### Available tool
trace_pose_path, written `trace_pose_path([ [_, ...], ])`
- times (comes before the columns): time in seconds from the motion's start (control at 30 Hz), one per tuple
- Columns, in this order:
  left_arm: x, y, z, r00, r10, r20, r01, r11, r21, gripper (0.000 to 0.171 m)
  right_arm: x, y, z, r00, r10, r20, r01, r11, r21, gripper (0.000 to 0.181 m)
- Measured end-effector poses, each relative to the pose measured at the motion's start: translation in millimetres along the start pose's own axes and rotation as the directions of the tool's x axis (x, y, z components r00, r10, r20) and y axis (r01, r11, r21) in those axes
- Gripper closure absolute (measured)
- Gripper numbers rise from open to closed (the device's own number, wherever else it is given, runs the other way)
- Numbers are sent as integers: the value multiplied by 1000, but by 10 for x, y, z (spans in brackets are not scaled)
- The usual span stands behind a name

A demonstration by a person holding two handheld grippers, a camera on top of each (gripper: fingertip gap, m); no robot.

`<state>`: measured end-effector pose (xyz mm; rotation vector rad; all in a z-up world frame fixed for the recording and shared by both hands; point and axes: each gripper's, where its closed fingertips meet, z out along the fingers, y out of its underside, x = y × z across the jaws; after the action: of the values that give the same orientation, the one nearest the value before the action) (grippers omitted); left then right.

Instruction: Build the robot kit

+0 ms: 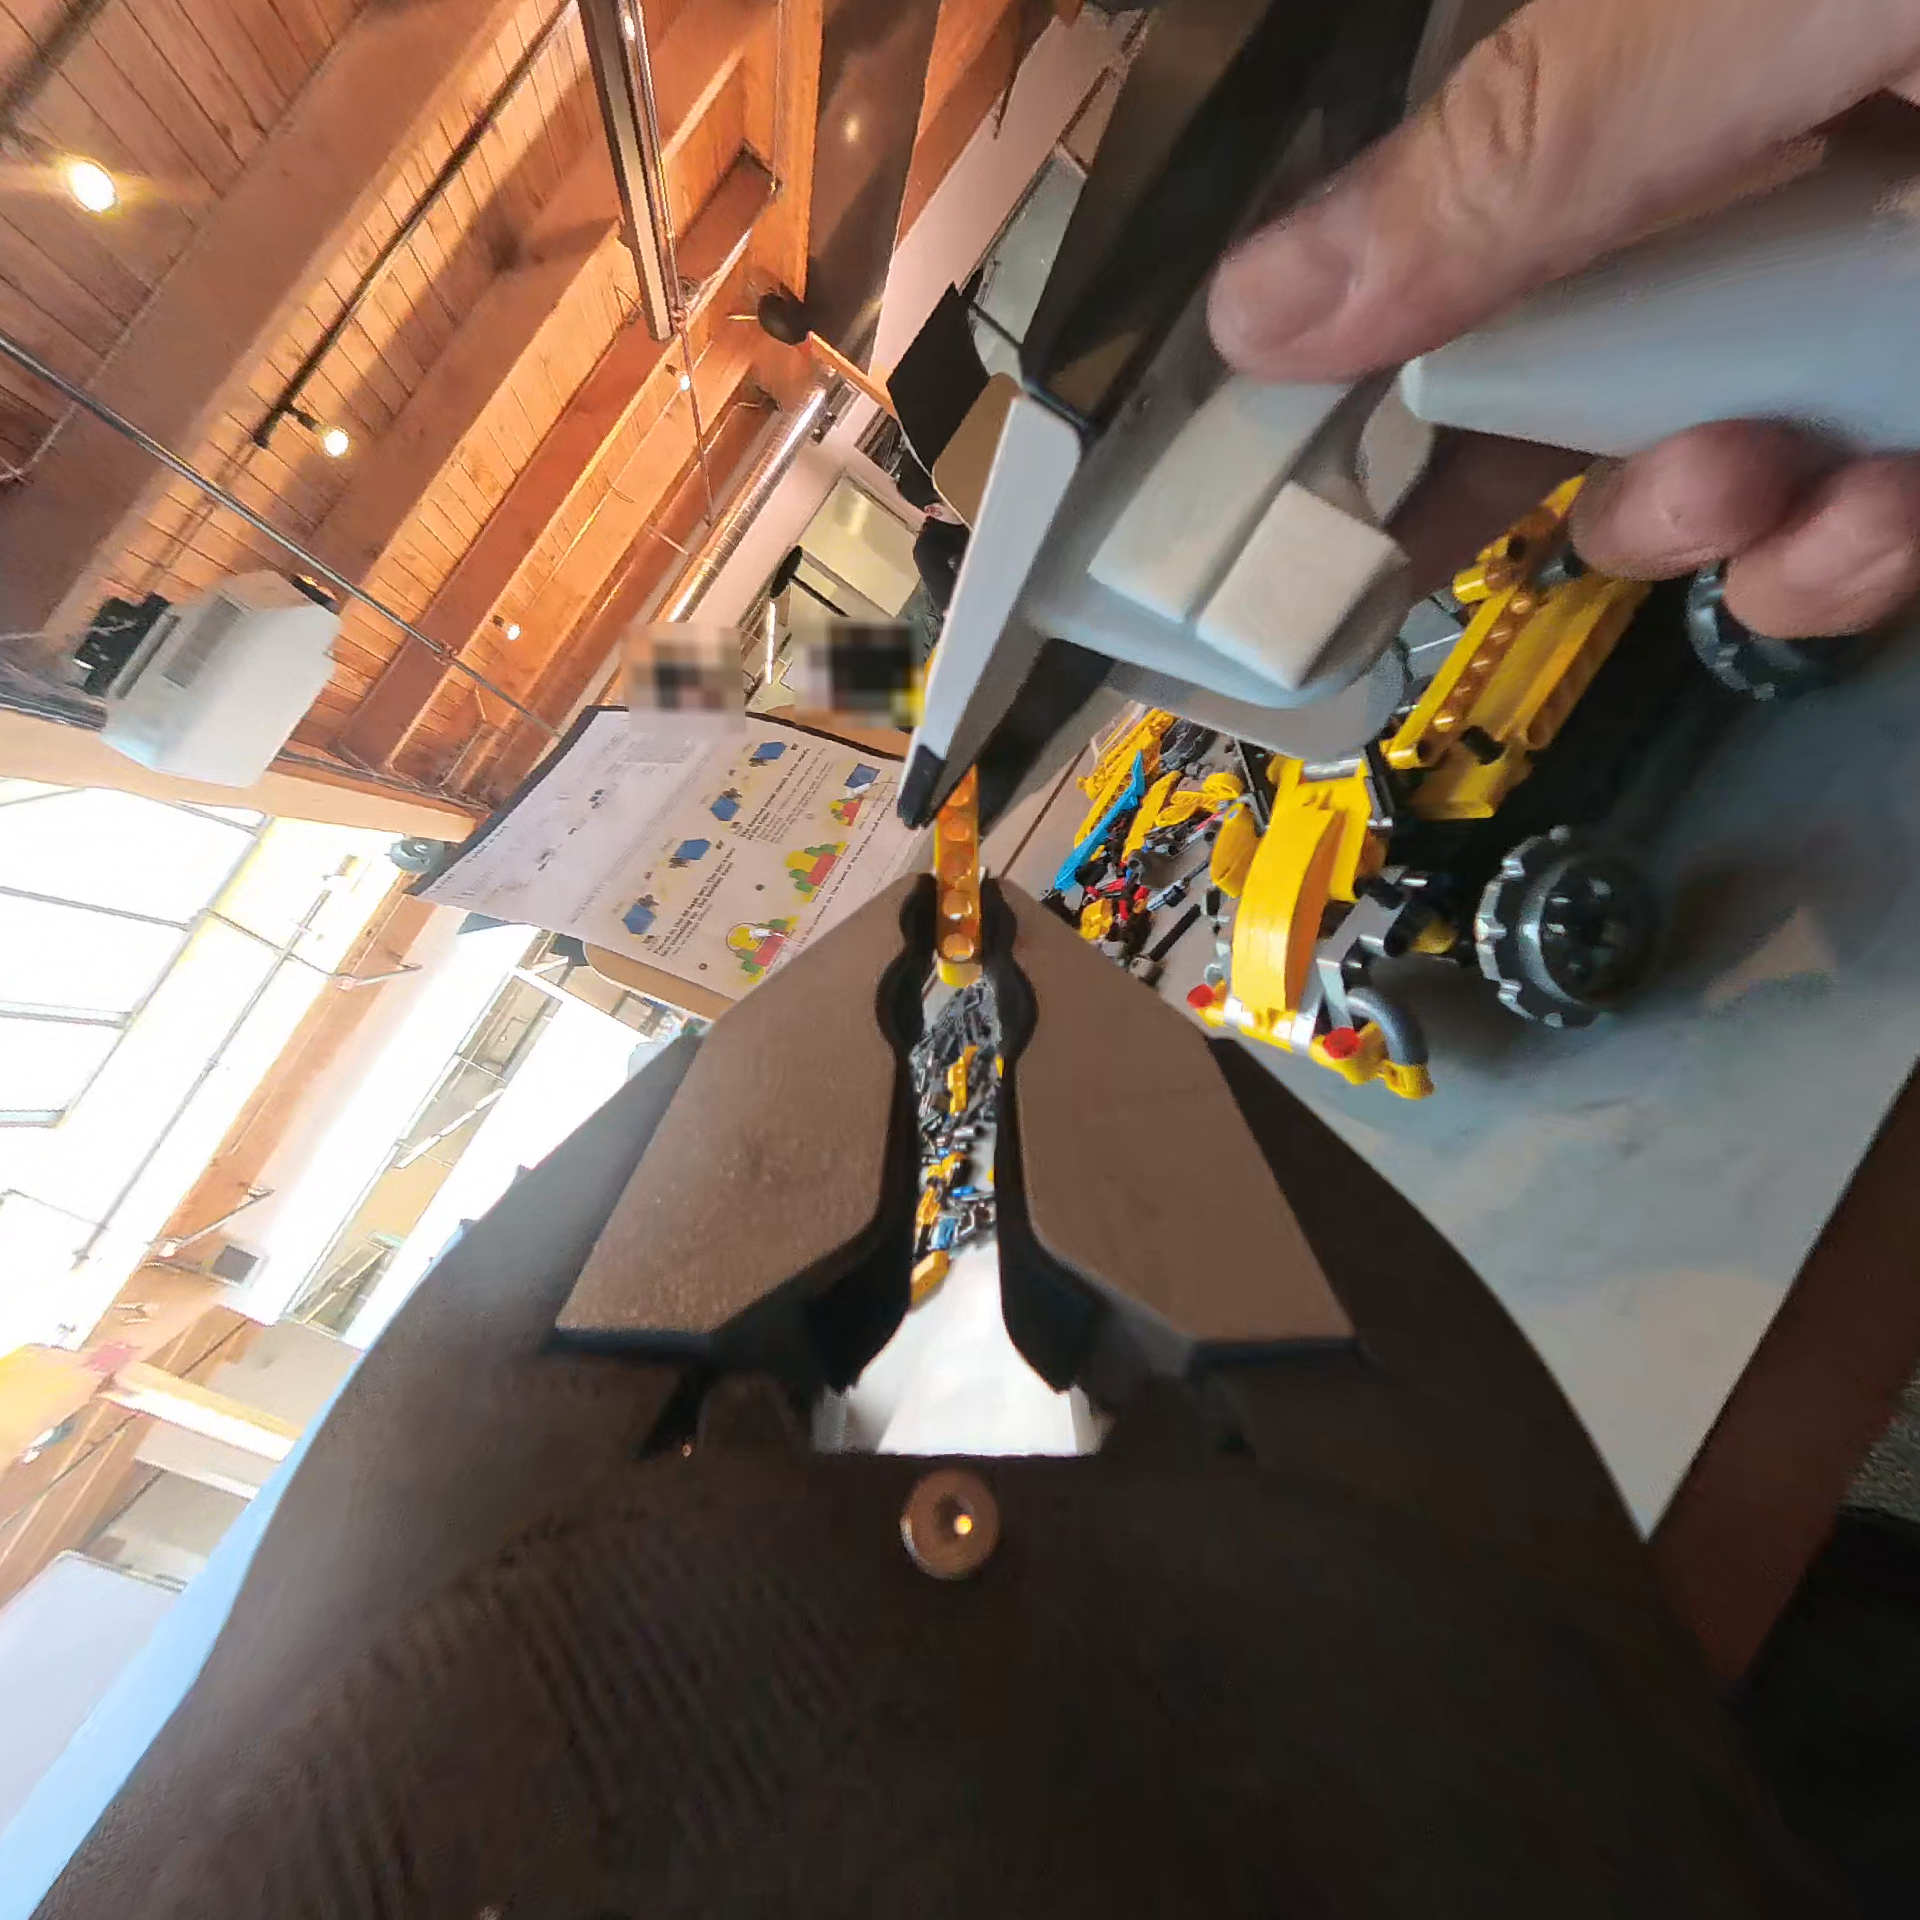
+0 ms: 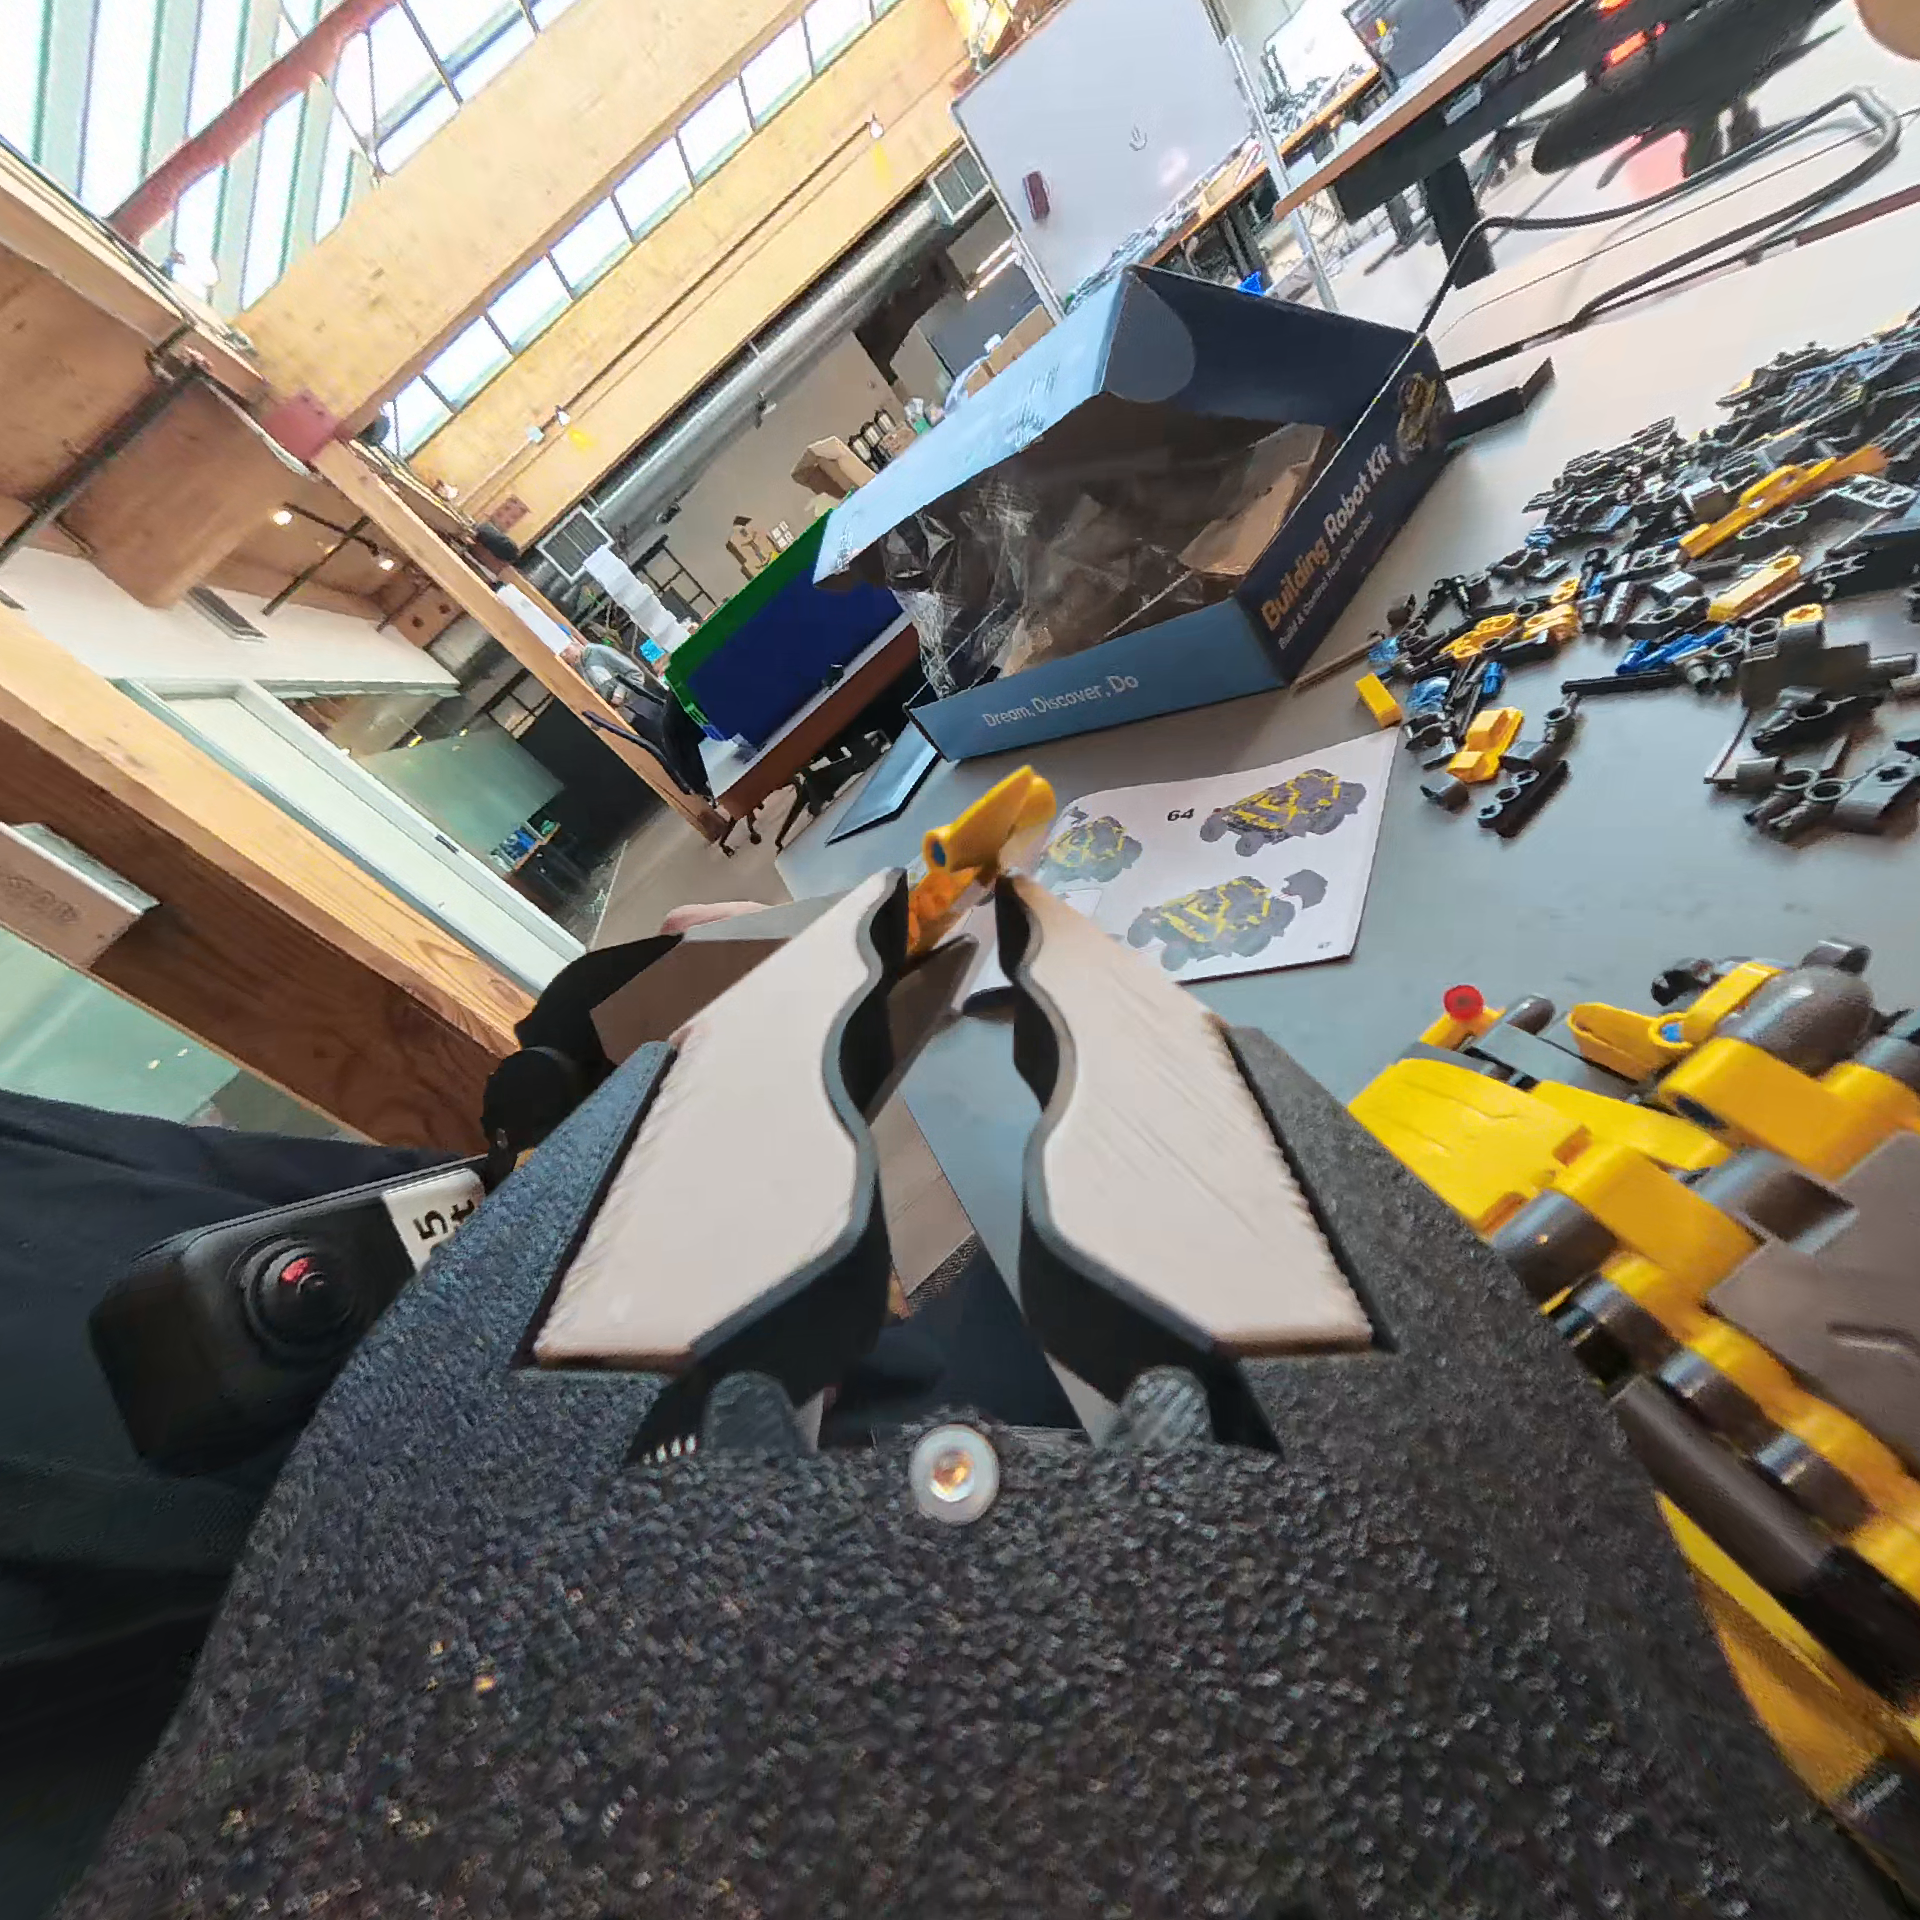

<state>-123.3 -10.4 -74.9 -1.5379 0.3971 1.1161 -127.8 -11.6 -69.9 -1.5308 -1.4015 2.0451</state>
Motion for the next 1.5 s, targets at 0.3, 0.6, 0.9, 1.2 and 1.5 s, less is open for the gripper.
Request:
trace_pose_path([
  [0.3, 315, -2, -47, 971, -134, -200, 138, 990, 7, 159, -7, 94, -63, 992, -128, -5, 125, 979, -163, 174],
  [0.6, 351, 108, -453, 730, -404, -551, 448, 892, -61, 147, -42, 835, -97, 988, -93, 125, 151, 776, -612, 174],
  [0.9, 236, 168, -902, 376, -406, -833, 576, 807, -133, 138, -578, 1387, -49, 922, 210, 325, 155, 570, -807, 174],
  [1.2, 518, 70, -1267, 202, -314, -928, 553, 818, -157, 151, -597, 1631, -92, 913, 252, 320, 163, 493, -854, 174],
  [1.5, 676, -40, -1333, 127, -289, -949, 560, 810, -172, 171, -523, 1653, -199, 921, 244, 304, 157, 480, -863, 174],
])
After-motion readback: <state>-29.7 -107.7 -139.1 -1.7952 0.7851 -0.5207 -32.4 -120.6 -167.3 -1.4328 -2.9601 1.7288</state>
